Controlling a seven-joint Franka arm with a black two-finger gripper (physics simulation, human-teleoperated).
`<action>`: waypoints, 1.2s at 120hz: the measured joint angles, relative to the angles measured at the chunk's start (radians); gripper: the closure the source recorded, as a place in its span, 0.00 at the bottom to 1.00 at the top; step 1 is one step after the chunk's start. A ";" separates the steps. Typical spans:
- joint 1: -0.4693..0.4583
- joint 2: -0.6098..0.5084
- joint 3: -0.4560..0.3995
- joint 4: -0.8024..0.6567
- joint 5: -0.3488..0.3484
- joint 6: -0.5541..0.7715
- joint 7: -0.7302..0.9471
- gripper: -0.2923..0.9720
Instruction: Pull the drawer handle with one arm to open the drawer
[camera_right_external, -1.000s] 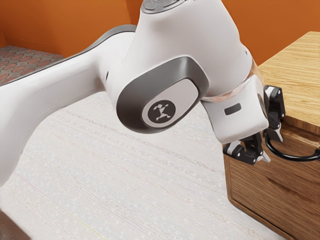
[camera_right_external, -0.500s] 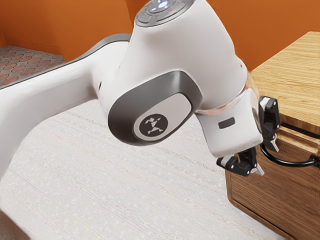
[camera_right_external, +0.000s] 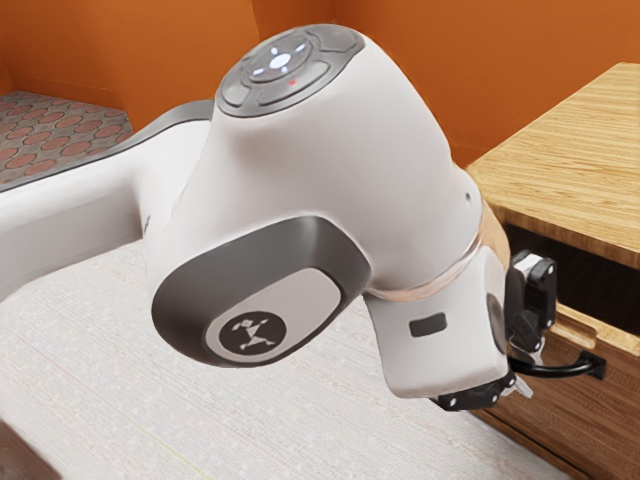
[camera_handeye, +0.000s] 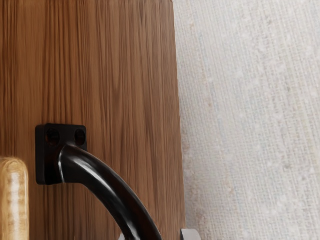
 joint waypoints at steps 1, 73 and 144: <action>-0.001 -0.004 0.000 -0.003 0.000 0.000 0.000 0.76; -0.015 -0.245 -0.017 -0.231 -0.017 -0.009 -0.040 0.76; -0.006 -0.418 -0.101 -0.345 -0.046 -0.048 -0.096 0.77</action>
